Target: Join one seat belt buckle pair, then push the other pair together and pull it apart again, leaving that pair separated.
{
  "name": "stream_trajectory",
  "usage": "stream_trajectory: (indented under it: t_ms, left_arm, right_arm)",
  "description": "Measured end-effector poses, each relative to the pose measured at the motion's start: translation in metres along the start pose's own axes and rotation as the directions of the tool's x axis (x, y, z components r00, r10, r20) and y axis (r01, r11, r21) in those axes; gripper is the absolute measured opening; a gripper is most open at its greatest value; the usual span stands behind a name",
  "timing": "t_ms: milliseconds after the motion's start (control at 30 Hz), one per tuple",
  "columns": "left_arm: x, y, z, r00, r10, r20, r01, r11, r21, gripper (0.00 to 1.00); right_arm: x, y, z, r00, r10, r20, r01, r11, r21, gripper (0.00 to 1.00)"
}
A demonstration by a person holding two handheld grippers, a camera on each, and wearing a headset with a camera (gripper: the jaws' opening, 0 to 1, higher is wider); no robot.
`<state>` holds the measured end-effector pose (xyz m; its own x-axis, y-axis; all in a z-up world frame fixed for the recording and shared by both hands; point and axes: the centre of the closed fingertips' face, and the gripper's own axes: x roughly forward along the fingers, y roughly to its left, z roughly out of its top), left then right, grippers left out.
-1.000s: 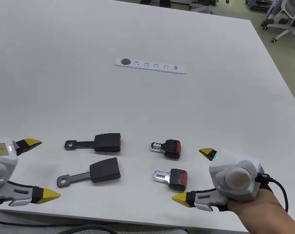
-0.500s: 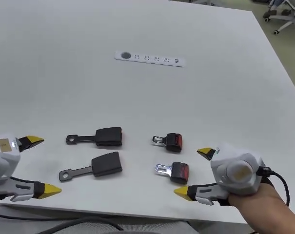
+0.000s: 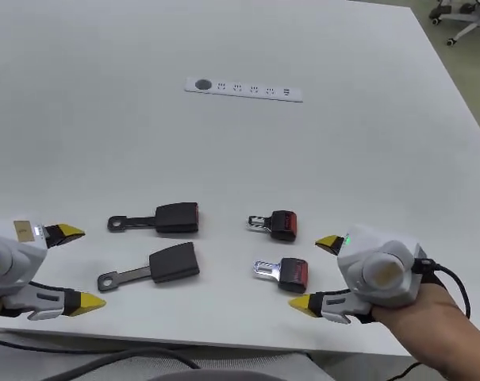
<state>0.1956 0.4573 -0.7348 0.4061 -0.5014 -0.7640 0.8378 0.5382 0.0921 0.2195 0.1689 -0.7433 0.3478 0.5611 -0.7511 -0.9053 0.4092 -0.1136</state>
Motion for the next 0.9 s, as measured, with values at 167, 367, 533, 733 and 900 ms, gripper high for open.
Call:
stream_trajectory:
  t_ms: [167, 367, 533, 733, 900]
  left_arm:
    - [0.013, -0.005, 0.018, 0.9993, -0.037, -0.006, 0.037, 0.998, 0.041, 0.63]
    - [0.029, -0.012, 0.031, 0.9974, -0.071, -0.014, 0.072, 0.994, 0.082, 0.57]
    - [0.037, -0.02, 0.042, 0.9937, -0.111, 0.008, 0.11, 0.99, 0.088, 0.5]
    - [0.053, -0.025, 0.046, 0.9927, -0.12, -0.012, 0.12, 0.987, 0.111, 0.47]
    - [0.064, -0.03, 0.051, 0.9891, -0.145, -0.025, 0.147, 0.98, 0.133, 0.47]
  right_arm:
    - [0.003, 0.002, 0.001, 0.9995, 0.021, -0.021, -0.022, 0.998, -0.053, 0.55]
    - [0.007, 0.002, 0.002, 0.9985, 0.04, -0.037, -0.043, 0.996, -0.082, 0.52]
    - [0.01, 0.002, 0.0, 0.996, 0.057, -0.069, -0.064, 0.992, -0.11, 0.48]
    - [0.015, 0.003, 0.003, 0.9931, 0.076, -0.09, -0.087, 0.987, -0.133, 0.46]
    - [0.02, 0.002, 0.001, 0.9887, 0.094, -0.117, -0.112, 0.981, -0.158, 0.45]
